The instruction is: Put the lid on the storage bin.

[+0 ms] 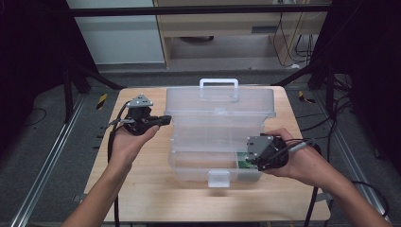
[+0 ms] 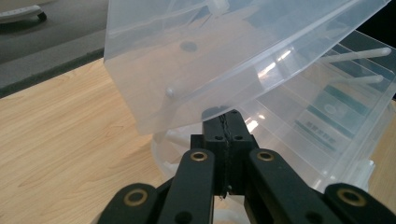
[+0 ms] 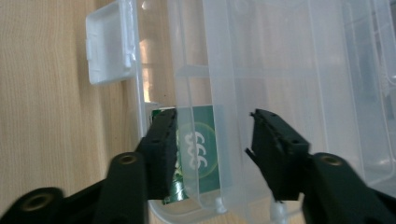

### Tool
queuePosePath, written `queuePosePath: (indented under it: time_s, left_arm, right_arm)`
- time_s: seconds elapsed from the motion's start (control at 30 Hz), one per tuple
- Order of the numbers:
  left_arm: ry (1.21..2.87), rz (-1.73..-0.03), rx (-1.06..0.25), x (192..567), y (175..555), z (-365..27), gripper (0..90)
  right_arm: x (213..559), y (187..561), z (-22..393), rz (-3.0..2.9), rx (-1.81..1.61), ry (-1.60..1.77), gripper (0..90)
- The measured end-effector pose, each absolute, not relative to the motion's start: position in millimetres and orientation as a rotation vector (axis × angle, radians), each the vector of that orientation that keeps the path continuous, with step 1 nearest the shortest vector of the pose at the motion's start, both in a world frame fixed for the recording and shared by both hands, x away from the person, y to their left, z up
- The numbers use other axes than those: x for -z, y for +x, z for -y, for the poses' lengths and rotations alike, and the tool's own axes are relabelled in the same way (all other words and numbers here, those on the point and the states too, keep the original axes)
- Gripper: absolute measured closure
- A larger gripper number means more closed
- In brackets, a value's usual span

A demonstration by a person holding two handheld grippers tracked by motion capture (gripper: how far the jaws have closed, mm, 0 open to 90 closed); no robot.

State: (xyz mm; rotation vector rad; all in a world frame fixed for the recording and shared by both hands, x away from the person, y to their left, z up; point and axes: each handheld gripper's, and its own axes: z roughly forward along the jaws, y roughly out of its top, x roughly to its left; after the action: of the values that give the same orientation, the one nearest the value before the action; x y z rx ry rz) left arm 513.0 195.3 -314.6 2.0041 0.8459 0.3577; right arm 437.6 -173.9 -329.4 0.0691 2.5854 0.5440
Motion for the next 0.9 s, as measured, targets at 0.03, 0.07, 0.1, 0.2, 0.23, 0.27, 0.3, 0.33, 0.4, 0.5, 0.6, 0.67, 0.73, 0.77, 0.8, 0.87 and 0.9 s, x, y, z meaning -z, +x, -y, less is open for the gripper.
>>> queuePosePath:
  time_s: [0.03, 0.07, 0.1, 0.2, 0.23, 0.27, 0.3, 0.33, 0.4, 0.5, 0.6, 0.67, 0.73, 0.77, 0.8, 0.87, 0.9]
  left_arm:
    - [2.004, -0.846, -0.358, 315, 513, -195, 90.0]
    - [2.003, -0.846, -0.354, 315, 512, -195, 90.0]
    - [2.001, -0.846, -0.352, 316, 511, -195, 90.0]
    - [2.002, -0.846, -0.348, 318, 509, -196, 90.0]
    - [1.992, -0.827, -0.343, 320, 509, -196, 90.0]
    - [1.992, -0.827, -0.343, 320, 509, -196, 90.0]
    - [1.998, -0.828, -0.334, 321, 507, -196, 90.0]
    - [2.0, -0.833, -0.338, 322, 506, -197, 90.0]
    - [1.999, -0.831, -0.333, 323, 505, -197, 90.0]
    - [2.002, -0.841, -0.327, 326, 502, -198, 90.0]
    - [2.006, -0.838, -0.321, 330, 500, -200, 90.0]
    - [1.999, -0.841, -0.317, 331, 499, -200, 90.0]
    - [1.998, -0.837, -0.318, 333, 498, -201, 90.0]
    - [1.996, -0.838, -0.321, 334, 497, -200, 90.0]
    - [1.999, -0.836, -0.325, 334, 496, -200, 90.0]
    - [2.0, -0.835, -0.33, 335, 494, -200, 90.0]
    - [1.994, -0.818, -0.335, 335, 495, -200, 90.0]
  right_arm:
    - [329, 438, 174, -2.585, -0.544, 0.069, 47.9]
    - [329, 436, 176, -2.579, -0.548, 0.08, 46.2]
    - [330, 432, 182, -2.567, -0.554, 0.111, 41.7]
    - [331, 429, 188, -2.555, -0.555, 0.134, 37.4]
    - [333, 426, 193, -2.545, -0.558, 0.164, 34.3]
    - [333, 424, 196, -2.541, -0.563, 0.182, 32.4]
    - [334, 423, 199, -2.539, -0.576, 0.201, 30.5]
    - [334, 422, 201, -2.537, -0.587, 0.213, 29.0]
    - [335, 420, 205, -2.529, -0.593, 0.23, 27.4]
    - [340, 415, 215, -2.509, -0.595, 0.29, 20.9]
    - [342, 410, 225, -2.495, -0.607, 0.343, 19.0]
    - [344, 409, 229, -2.487, -0.608, 0.369, 18.5]
    - [347, 407, 234, -2.49, -0.604, 0.387, 18.5]
    - [348, 406, 237, -2.491, -0.606, 0.394, 18.5]
    - [350, 405, 238, -2.485, -0.605, 0.406, 18.6]
    - [352, 403, 242, -2.486, -0.608, 0.414, 18.6]
    - [352, 403, 244, -2.483, -0.611, 0.424, 18.6]
